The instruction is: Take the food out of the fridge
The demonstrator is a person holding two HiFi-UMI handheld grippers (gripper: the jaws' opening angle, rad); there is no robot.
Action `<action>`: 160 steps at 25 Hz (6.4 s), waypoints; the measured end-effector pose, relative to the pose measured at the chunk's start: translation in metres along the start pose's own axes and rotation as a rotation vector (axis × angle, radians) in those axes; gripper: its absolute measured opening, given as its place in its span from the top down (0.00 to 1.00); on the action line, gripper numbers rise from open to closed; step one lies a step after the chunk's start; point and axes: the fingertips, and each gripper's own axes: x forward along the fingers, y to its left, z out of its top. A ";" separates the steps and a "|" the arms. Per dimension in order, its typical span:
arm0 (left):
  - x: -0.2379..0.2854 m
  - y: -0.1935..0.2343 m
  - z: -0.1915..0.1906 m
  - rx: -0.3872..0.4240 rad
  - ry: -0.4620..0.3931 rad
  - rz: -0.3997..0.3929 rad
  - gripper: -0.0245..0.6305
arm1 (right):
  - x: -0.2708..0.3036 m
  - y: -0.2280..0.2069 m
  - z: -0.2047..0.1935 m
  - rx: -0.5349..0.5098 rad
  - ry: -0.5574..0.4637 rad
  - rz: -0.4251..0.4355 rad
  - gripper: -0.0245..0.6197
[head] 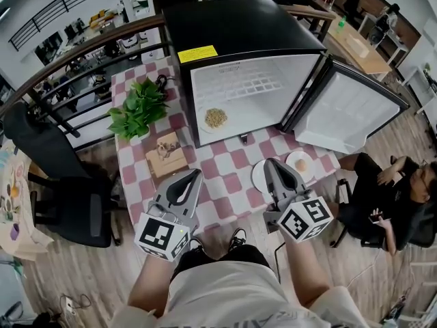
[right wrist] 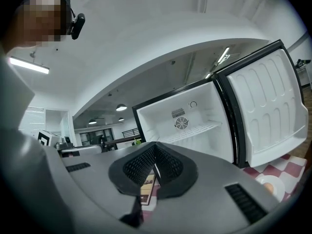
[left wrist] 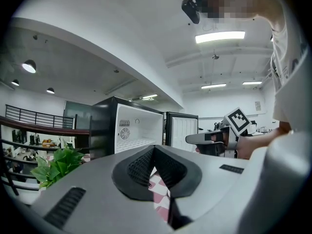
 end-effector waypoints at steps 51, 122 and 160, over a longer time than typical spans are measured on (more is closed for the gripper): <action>0.034 0.037 -0.070 -0.084 0.163 0.159 0.96 | 0.204 -0.134 -0.175 1.005 0.305 -0.132 0.75; 0.020 0.047 -0.092 -0.118 0.207 0.061 0.96 | 0.161 -0.129 -0.214 1.230 0.136 -0.109 0.91; 0.003 -0.006 -0.085 -0.076 0.218 -0.194 0.96 | -0.005 -0.087 -0.318 0.982 0.351 -0.300 0.83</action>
